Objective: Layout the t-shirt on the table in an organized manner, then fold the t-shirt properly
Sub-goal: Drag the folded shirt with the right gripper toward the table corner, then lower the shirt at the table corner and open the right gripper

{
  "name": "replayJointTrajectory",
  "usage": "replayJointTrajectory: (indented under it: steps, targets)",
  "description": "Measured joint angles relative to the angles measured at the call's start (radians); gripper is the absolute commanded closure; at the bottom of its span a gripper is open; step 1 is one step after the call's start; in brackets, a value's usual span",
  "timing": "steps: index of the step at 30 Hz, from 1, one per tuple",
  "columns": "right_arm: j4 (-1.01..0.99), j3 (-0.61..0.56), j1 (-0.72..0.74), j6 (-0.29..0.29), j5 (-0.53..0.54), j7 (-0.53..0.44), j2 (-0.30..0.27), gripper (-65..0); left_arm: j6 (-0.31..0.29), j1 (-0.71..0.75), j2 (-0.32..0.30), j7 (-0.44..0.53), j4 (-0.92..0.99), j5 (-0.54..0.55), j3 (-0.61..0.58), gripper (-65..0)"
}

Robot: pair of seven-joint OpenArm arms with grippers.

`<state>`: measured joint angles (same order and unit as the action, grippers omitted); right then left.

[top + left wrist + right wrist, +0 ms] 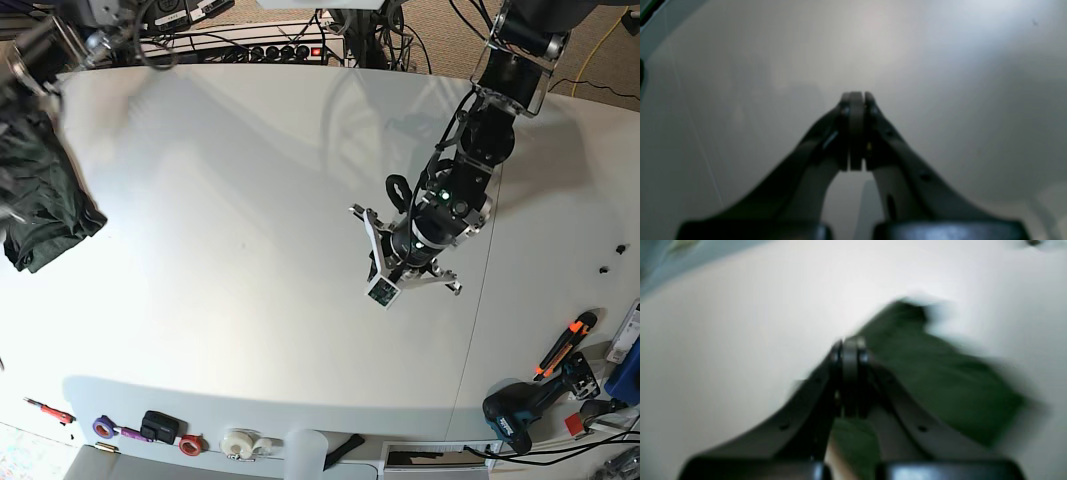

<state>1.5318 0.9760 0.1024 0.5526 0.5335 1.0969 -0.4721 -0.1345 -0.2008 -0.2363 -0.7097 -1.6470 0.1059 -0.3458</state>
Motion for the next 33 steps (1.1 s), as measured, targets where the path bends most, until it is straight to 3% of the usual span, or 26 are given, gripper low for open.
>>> replayJointTrajectory:
  steps: [4, 8, 11, 16, 21, 26, 30, 33]
  targets:
    - [0.008, 0.186, -0.148, -0.058, -0.058, 0.008, -0.074, 0.0, 0.0, 0.002, 0.0, 0.0, 0.0, 0.0, 0.0, 0.0]
    - [0.006, 0.272, -0.283, -0.057, -0.048, 0.005, -0.066, 0.0, -0.02, 0.001, 0.001, 0.002, 0.0, 0.056, 0.001, 0.0]
    - [-0.009, 0.265, -0.333, -0.055, -0.034, -0.01, -0.037, 0.0, -0.075, 0.001, 0.007, 0.001, 0.0, 0.114, 0.0, 0.0]
    - [-0.113, 0.217, -0.337, -0.047, -0.04, -0.037, 0.012, 0.0, -0.079, 0.001, 0.022, 0.001, 0.0, 0.123, 0.0, 0.0]
    - [-0.232, 0.184, -0.337, -0.038, -0.093, -0.116, 0.01, 0.0, -0.079, 0.001, 0.019, 0.001, 0.0, 0.123, 0.0, 0.0]
    - [-0.256, 0.184, -0.334, -0.036, -0.074, -0.114, 0.012, 0.0, -0.079, 0.001, 0.019, 0.001, 0.0, 0.123, 0.0, 0.0]
    - [-0.256, 0.184, -0.333, 0.017, -0.046, -0.114, 0.011, 0.0, -0.079, 0.001, 0.019, 0.001, 0.0, 0.124, 0.0, 0.0]
    - [-0.256, 0.184, -0.333, 0.016, -0.035, -0.115, 0.01, 0.0, -0.079, 0.001, 0.019, 0.001, 0.0, 0.123, 0.0, 0.0]
